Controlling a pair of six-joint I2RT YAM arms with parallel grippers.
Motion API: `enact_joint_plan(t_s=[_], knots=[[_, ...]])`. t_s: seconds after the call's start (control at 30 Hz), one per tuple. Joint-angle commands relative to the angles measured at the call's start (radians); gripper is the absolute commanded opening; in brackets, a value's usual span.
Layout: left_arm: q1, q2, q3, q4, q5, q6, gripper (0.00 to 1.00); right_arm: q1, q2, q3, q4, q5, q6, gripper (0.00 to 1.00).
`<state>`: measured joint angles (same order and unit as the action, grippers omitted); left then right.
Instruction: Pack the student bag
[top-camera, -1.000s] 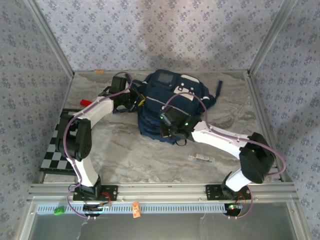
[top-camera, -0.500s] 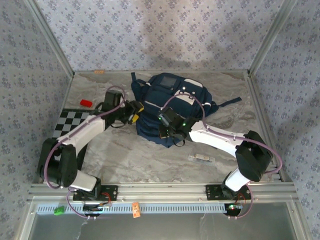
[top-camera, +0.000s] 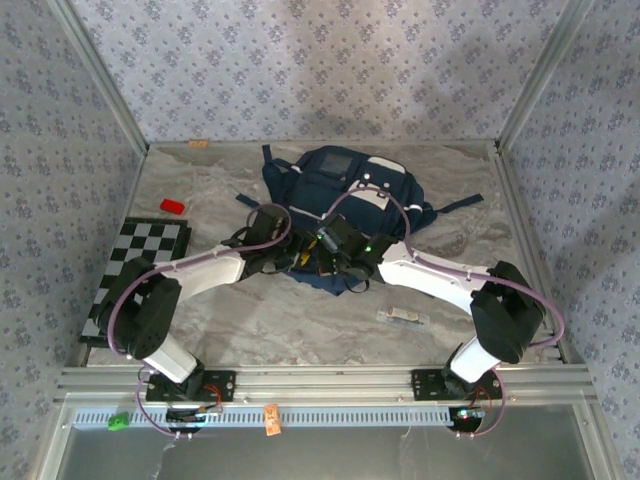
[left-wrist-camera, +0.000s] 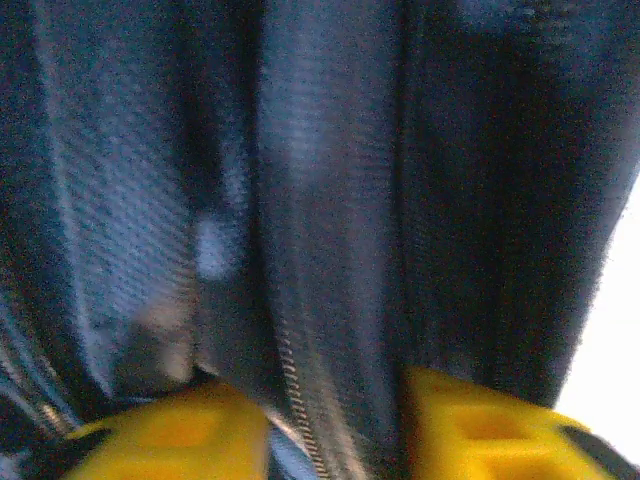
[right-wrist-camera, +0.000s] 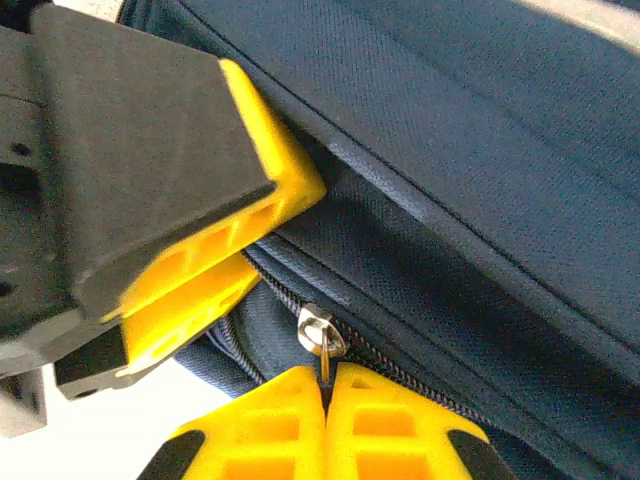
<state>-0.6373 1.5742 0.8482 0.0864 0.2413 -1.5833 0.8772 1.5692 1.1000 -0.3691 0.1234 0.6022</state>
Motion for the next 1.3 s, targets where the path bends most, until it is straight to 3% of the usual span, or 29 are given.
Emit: enact_joint_plan(t_s=[0.0, 0.13, 0.37, 0.57, 0.77, 0.8, 1.03, 1.27], knots=[[0.002, 0.009, 0.014, -0.009, -0.067, -0.022, 0.20, -0.002, -0.014, -0.012, -0.022, 0.043, 0.018, 0.00], [0.048, -0.023, -0.015, -0.040, -0.073, 0.027, 0.00, -0.009, -0.048, -0.031, -0.073, 0.070, 0.003, 0.00], [0.212, -0.081, 0.045, -0.207, -0.009, 0.278, 0.00, -0.077, -0.136, -0.100, -0.157, 0.063, -0.022, 0.00], [0.346, 0.006, 0.188, -0.305, 0.167, 0.461, 0.00, -0.198, -0.154, -0.114, -0.189, 0.034, -0.101, 0.00], [0.355, 0.069, 0.277, -0.311, 0.209, 0.510, 0.00, -0.120, -0.133, -0.062, -0.168, 0.043, -0.106, 0.00], [0.354, 0.070, 0.286, -0.316, 0.214, 0.518, 0.01, -0.107, -0.125, -0.052, -0.162, 0.035, -0.094, 0.00], [0.307, -0.056, 0.156, -0.276, 0.198, 0.420, 0.47, -0.062, -0.084, -0.029, -0.091, -0.010, -0.026, 0.00], [0.092, -0.103, -0.002, -0.060, 0.101, 0.114, 0.53, -0.049, -0.058, -0.005, -0.107, 0.011, -0.019, 0.00]])
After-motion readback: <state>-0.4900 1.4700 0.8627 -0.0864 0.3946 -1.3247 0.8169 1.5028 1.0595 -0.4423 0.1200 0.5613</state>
